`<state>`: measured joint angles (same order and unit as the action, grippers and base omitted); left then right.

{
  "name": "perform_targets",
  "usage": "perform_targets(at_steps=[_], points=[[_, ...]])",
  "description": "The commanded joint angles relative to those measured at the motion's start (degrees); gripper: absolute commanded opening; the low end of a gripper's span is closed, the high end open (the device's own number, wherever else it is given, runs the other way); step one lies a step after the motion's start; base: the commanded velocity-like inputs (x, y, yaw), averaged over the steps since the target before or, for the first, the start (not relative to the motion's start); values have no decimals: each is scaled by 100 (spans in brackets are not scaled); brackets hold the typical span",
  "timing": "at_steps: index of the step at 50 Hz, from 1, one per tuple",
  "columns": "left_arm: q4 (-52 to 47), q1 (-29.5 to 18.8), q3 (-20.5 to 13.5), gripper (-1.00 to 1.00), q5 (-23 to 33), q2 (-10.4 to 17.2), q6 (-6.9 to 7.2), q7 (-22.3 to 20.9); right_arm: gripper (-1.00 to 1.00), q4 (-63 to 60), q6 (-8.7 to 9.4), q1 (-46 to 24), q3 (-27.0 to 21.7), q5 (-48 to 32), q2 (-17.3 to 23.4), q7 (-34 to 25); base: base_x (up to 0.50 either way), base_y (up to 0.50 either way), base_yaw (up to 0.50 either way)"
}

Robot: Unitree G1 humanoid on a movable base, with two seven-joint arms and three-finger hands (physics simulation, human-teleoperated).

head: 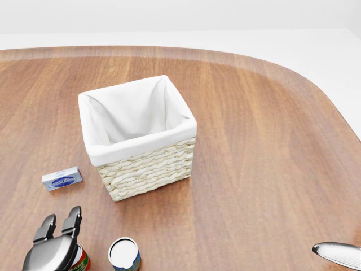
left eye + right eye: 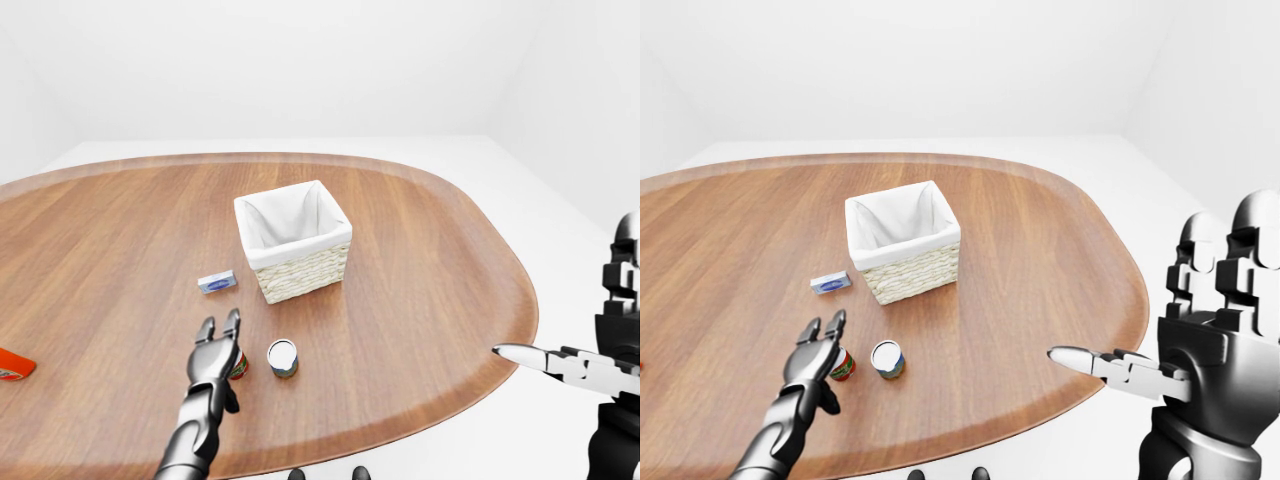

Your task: Pick up the tomato sauce, and put it in the basket.

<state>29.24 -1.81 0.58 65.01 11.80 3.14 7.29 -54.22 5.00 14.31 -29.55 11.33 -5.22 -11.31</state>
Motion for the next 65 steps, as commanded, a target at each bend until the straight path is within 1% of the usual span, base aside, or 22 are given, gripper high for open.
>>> perform_targets(at_steps=[1, 2, 4, 7, 10, 15, 19, 22, 24, 32, 38, 39, 40, 41, 43, 45, 52, 55, 60, 65], points=[[399, -162, 73, 100, -25, 11, -32, 161, 100, -14, 0, -25, -10, 4, 18, 12, 0, 0, 0], [430, -171, 85, 100, -25, 11, -34, 170, 100, -29, 0, -28, -18, 14, 22, 17, 0, 0, 0], [678, -272, 109, 100, -50, 16, -84, 266, 100, -49, 0, -30, -22, 19, 23, 20, 0, 0, 0], [880, -353, 140, 100, -60, 27, -96, 357, 100, -73, 0, -40, -9, 10, 29, 28, 0, 0, 0], [1000, -424, 163, 100, -61, 38, -58, 423, 100, -73, 0, -37, -39, 31, 29, 19, 0, 0, 0], [1216, -493, 209, 100, -88, 39, -105, 514, 100, -59, 0, -23, -35, 20, 19, 15, 0, 0, 0], [1219, -479, 240, 100, -87, 40, -97, 515, 100, -35, 0, -17, -37, 18, 3, 3, 0, 0, 0], [1520, -598, 262, 100, -93, 39, -162, 664, 100, -71, 0, -8, -32, 20, 1, 14, 0, 0, 0], [1653, -655, 279, 100, -102, 45, -182, 728, 100, -77, 0, 0, -45, 32, -7, 6, 0, 0, 0], [1666, -658, 308, 100, -122, 44, -166, 752, 100, -28, 0, 22, -31, 17, -27, -12, 0, 0, 0], [1847, -712, 337, 100, -148, 40, -214, 805, 100, -12, 0, 23, -26, 12, -32, -12, 0, 0, 0], [1854, -723, 328, -29, -179, 38, -226, 803, 100, -30, 0, 22, -32, 22, -29, -6, 0, 0, 0], [1855, -724, 329, -29, -182, 38, -226, 803, 100, -32, 0, 22, -32, 23, -29, -6, 0, 0, 0], [1799, -689, 335, -100, -194, 44, -239, 753, 100, -3, 0, 26, -31, 18, -33, -15, 0, 0, 0], [1725, -647, 341, -100, -197, 40, -231, 700, 100, -6, 0, 16, -29, 17, -24, -6, 0, 0, 0], [1826, -694, 341, -100, -201, 34, -251, 755, 100, 3, 0, 25, -22, 13, -29, -10, 0, 0, 0], [1813, -686, 344, -100, -213, 33, -248, 754, 100, 33, 0, 35, -34, 21, -30, -25, 0, 0, 0], [1709, -642, 346, -100, -217, 31, -236, 700, 100, 13, 0, 21, -32, 18, -21, -12, 0, 0, 0], [1718, -651, 340, -100, -222, 27, -254, 695, 100, 23, 0, 11, -38, 24, -10, -15, 0, 0, 0], [1573, -606, 325, -100, -227, 27, -228, 637, 100, 8, 0, -3, -28, 14, -1, -2, 0, 0, 0]])
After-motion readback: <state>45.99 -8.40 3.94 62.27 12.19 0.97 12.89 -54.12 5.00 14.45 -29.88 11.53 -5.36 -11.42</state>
